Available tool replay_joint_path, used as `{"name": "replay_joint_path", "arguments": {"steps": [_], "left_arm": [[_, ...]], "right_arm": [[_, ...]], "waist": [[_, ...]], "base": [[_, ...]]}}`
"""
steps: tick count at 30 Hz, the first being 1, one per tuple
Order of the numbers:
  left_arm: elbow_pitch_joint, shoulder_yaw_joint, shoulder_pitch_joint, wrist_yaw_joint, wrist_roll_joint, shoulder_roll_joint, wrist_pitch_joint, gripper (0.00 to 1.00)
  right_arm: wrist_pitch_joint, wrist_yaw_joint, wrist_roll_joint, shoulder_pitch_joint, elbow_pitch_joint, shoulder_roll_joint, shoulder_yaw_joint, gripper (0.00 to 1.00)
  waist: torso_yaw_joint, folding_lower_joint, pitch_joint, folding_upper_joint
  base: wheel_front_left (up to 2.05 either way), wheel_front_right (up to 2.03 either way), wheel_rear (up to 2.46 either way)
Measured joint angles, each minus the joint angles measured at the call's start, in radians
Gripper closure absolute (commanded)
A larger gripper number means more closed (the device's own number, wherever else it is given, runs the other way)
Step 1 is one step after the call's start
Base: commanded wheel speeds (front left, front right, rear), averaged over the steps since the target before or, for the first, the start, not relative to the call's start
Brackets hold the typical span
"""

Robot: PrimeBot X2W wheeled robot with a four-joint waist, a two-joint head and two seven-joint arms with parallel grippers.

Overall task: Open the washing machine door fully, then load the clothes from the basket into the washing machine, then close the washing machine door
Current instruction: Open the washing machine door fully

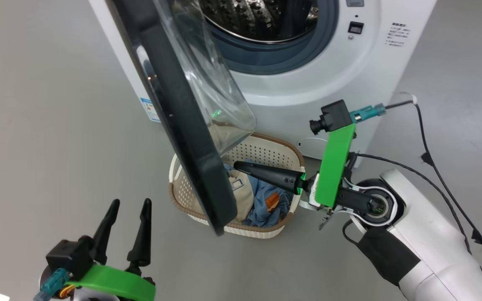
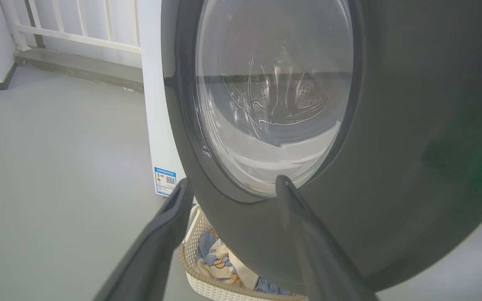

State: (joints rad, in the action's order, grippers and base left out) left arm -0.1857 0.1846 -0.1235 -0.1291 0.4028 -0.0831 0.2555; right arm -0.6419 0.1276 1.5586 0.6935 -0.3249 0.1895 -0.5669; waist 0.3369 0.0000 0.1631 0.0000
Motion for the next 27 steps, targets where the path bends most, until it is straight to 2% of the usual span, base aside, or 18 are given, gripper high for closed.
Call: {"name": "replay_joint_path", "arguments": {"steps": [1, 2, 27], "left_arm": [[-0.002, 0.0, 0.0, 0.0, 0.0, -0.003, 0.0, 0.0], [-0.003, 0.0, 0.0, 0.0, 0.0, -0.005, 0.0, 0.0], [-0.009, -0.022, 0.047, 0.0, 0.002, -0.061, 0.0, 0.0]], "right_arm": [[0.008, 0.0, 0.0, -0.008, 0.0, 0.004, 0.001, 0.09], [0.017, 0.0, -0.002, -0.015, 0.0, 0.009, 0.002, 0.0], [0.275, 0.0, -0.026, -0.27, 0.029, 0.191, 0.052, 0.0]], "waist": [[-0.005, 0.0, -0.002, 0.0], [-0.01, 0.0, -0.003, 0.0], [-0.143, 0.0, -0.062, 0.0]], "base": [[0.0, 0.0, 0.0], [0.0, 0.0, 0.0], [0.0, 0.0, 0.0]]}}
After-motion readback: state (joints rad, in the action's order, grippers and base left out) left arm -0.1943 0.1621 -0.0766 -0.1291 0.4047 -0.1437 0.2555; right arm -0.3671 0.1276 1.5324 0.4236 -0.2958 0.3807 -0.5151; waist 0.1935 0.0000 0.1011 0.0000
